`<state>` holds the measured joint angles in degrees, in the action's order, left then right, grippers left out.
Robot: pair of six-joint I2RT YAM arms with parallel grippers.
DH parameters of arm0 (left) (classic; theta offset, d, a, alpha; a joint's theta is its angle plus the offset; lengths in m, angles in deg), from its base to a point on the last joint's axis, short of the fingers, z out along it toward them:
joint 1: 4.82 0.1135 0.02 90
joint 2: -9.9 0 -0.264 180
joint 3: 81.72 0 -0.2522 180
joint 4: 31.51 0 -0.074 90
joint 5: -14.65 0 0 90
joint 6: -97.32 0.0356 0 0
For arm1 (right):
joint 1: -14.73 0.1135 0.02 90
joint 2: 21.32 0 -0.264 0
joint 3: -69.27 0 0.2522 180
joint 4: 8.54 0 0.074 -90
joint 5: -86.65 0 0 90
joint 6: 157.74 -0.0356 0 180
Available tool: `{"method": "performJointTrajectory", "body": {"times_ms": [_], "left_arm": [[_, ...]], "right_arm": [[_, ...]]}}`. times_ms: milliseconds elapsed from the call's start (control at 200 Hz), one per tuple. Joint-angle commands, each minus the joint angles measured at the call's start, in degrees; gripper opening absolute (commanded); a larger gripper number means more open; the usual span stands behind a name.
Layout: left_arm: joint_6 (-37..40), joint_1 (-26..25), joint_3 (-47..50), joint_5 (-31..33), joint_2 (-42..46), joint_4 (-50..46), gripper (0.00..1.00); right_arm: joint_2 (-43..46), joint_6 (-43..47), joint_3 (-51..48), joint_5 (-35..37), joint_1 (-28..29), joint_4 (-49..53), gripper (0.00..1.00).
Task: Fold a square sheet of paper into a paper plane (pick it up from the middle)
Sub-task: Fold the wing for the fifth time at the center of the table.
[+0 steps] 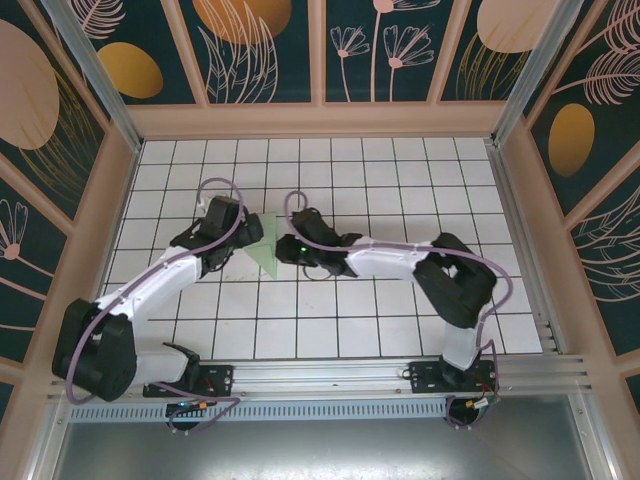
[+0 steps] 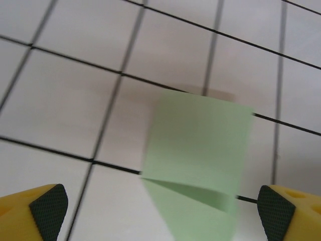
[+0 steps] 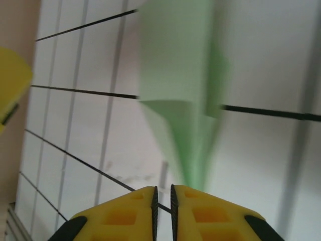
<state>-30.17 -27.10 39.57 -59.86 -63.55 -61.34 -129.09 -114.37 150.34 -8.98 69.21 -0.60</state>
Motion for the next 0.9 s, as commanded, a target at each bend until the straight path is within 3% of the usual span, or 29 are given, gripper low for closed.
{"method": "performJointTrajectory", "body": {"times_ms": [0,250,470,651,806,896], "left_arm": [[-2.97,3.04,3.76,1.34,3.89,0.44,0.99],[-4.09,6.70,9.03,-0.44,9.04,0.08,0.99],[-3.99,6.91,9.59,-2.13,10.16,0.14,0.99],[-4.08,6.96,9.75,-5.46,9.73,1.03,0.98],[-3.53,7.01,10.05,-9.68,9.17,2.45,0.99],[-3.18,6.94,10.23,-13.02,8.53,3.96,0.99]], "right_arm": [[-5.97,0.32,7.01,-1.49,0.74,0.01,0.18],[-16.93,3.75,20.64,0.65,0.71,11.45,0.18],[-21.01,7.59,24.15,0.79,0.63,20.86,0.18],[-17.36,18.29,16.41,-0.83,0.07,23.07,0.20],[-8.11,33.09,1.67,-3.57,-1.09,20.09,0.19],[-3.01,37.09,-3.04,-5.00,-1.98,18.89,0.19]]}}
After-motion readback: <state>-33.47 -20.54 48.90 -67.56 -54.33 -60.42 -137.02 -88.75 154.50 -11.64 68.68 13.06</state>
